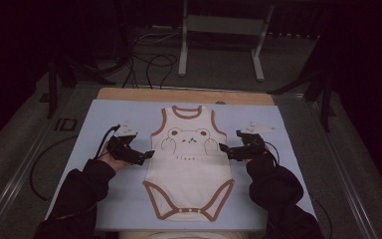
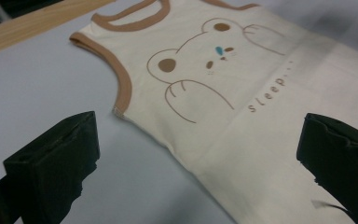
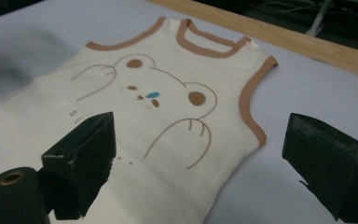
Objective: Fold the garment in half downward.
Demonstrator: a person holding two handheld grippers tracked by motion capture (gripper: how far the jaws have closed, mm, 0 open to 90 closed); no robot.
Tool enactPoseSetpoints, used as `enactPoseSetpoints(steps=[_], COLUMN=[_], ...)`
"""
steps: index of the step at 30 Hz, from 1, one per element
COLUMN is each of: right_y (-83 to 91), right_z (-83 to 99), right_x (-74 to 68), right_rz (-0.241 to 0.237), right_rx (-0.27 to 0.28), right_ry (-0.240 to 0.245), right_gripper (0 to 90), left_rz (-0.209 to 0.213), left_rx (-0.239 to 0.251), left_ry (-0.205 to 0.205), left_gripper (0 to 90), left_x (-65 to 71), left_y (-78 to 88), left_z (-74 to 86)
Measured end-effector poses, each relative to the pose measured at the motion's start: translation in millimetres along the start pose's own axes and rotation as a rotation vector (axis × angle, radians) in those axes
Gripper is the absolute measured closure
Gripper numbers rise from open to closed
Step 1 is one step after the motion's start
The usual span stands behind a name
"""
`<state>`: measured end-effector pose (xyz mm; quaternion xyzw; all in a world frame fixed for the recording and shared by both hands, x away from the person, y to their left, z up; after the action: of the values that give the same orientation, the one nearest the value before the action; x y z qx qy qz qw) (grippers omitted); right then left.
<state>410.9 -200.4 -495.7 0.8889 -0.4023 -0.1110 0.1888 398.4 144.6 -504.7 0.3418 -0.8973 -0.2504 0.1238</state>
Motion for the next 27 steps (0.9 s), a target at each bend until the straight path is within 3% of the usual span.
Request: enactPoseSetpoints(steps=[7,12,17,20,25,27], right_y=[-17.1,-24.2,-33.7,-40.1,-48.8,-52.9], right_z=[13.7,20.1,28.0,33.4,41.8,46.0], right_x=[4.4,8.2,10.8,12.7,13.3,14.3], right_rz=[0.011,0.025,0.068,0.068,0.077,0.091], right_rx=[-0.081,-0.098,-0.151,-0.174,-0.22,-0.242], right_ry=[-0.017,-0.037,-0.024,-0.038,-0.037,-0.032], right_gripper=[10.0,21.6,37.0,42.8,45.5,50.4], left_rz=[-0.011,-0.036,-0.054,-0.063,-0.087,-0.083], left_rx=[-0.055,-0.087,-0.107,-0.133,-0.152,-0.167], left_ry=[0.007,0.017,0.029,0.037,0.052,0.052], left_gripper=[0.0,1.1,15.0,20.9,29.0,34.2], left_x=[-2.3,-3.7,-5.9,-7.2,-9.4,-9.9], left_y=[-20.3,-31.9,-40.2,-45.9,-52.4,-54.0], left_z=[6.6,12.5,16.3,20.2,25.1,27.6])
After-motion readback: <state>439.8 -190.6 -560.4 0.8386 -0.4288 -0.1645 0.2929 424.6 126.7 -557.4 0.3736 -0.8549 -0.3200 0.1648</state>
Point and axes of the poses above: each handheld gripper's, and its own axes: y roughly backward along the jaws, z roughly out of its underside, x roughly to its right, the point moved 6 cm from there along -y, roughly forward along the jaws, and after that the axes turned 7 degrees about x, right-handed, at the moved point
